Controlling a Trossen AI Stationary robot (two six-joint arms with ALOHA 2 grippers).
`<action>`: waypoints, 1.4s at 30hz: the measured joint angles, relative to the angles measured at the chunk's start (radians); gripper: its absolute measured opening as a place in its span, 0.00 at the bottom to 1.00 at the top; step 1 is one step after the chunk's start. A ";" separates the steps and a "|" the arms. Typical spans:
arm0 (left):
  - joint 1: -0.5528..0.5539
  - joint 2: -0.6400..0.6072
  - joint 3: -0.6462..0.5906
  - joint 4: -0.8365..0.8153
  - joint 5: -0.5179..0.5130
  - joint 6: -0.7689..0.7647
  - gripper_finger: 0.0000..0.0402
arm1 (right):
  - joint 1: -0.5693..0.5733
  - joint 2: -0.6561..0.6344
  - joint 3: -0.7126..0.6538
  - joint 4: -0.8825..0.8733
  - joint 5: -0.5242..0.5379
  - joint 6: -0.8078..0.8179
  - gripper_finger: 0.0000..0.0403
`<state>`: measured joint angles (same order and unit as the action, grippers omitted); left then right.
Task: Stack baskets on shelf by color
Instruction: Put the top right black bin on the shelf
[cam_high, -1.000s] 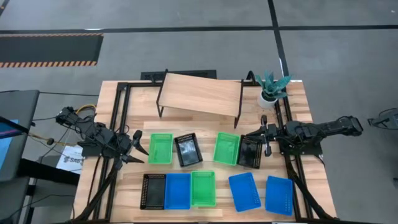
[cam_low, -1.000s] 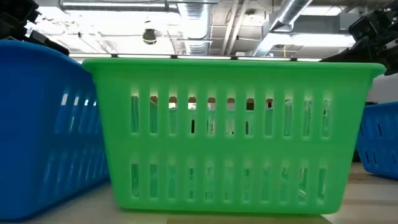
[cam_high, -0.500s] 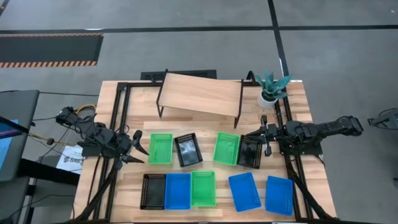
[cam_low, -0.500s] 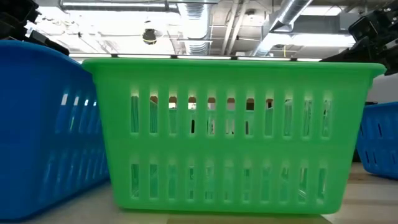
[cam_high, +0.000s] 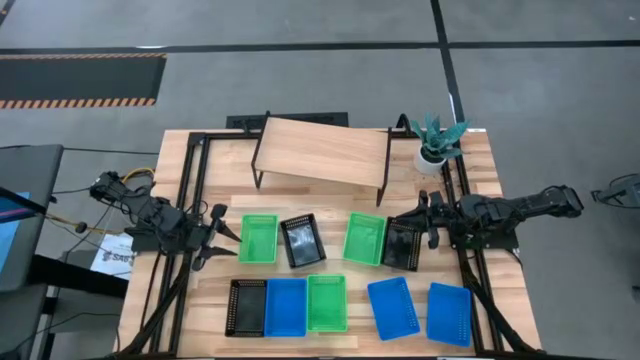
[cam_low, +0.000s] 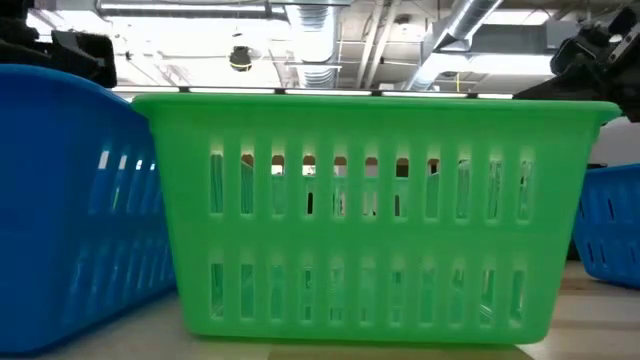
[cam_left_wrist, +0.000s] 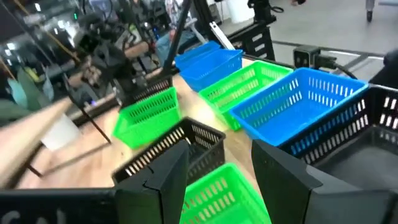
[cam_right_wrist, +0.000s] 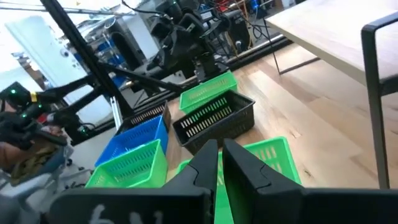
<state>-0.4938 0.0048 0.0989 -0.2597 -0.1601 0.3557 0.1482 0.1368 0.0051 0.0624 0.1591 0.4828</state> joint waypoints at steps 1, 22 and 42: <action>0.000 0.000 -0.001 0.019 0.015 -0.034 0.42 | 0.000 0.000 0.000 0.005 0.001 0.021 0.13; 0.000 0.000 -0.015 0.374 -0.180 -0.473 0.42 | -0.026 0.000 0.005 0.020 0.059 0.077 0.13; 0.000 0.051 -0.010 0.577 -0.648 -0.577 0.42 | -0.013 0.001 0.185 -0.037 0.093 -0.107 0.42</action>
<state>-0.4938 0.0558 0.0892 0.3176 -0.8079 -0.2211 0.1350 0.1378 0.1901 0.0249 0.2522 0.3759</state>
